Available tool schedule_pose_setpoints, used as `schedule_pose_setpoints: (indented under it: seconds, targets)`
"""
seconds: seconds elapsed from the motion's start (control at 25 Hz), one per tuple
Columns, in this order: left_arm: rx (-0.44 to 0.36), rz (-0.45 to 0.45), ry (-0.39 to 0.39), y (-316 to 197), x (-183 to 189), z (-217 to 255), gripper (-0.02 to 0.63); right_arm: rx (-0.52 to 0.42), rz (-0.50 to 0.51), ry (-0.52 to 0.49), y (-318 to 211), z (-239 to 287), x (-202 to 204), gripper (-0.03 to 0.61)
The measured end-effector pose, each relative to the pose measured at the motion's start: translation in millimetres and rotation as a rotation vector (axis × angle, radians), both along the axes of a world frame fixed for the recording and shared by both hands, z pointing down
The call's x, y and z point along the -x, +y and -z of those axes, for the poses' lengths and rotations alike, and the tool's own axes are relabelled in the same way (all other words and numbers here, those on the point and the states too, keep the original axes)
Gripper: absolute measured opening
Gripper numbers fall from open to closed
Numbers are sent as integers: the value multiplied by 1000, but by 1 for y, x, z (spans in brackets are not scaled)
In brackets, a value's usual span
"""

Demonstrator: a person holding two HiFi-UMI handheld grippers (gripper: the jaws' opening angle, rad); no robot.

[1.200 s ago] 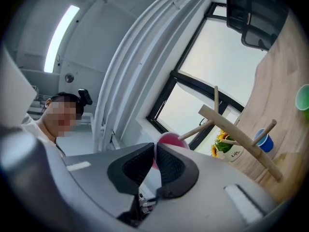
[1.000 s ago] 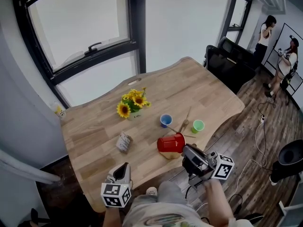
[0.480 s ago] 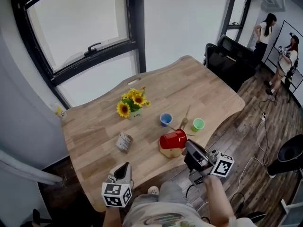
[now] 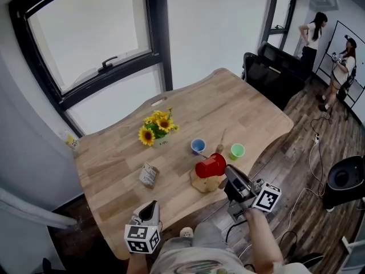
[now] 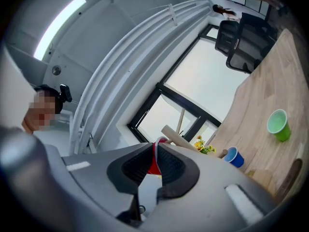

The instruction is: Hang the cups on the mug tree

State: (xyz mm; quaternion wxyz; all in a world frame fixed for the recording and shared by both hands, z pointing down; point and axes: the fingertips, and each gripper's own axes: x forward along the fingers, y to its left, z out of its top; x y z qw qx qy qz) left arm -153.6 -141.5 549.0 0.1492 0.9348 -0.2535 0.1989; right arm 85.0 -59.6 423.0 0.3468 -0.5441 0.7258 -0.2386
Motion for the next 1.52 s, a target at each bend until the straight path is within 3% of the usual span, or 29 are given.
schedule_pose_setpoints:
  seconds: [0.32,0.64,1.04,1.52]
  targets:
    - [8,-9,2,-1,-2,-3,-2,49,-81,80,-3,-6,-8,40]
    - [16,-26,5,-5,-4,-7,-2,145,-127,278,-7,-14,-4,41]
    - [23,-81,22,-10,-24,-11,-2,214,-167,410,-10,-14,-4,48]
    - [41,-172,40,3,-59,-16,-2,231,-204,437,-1,-10,-7,67]
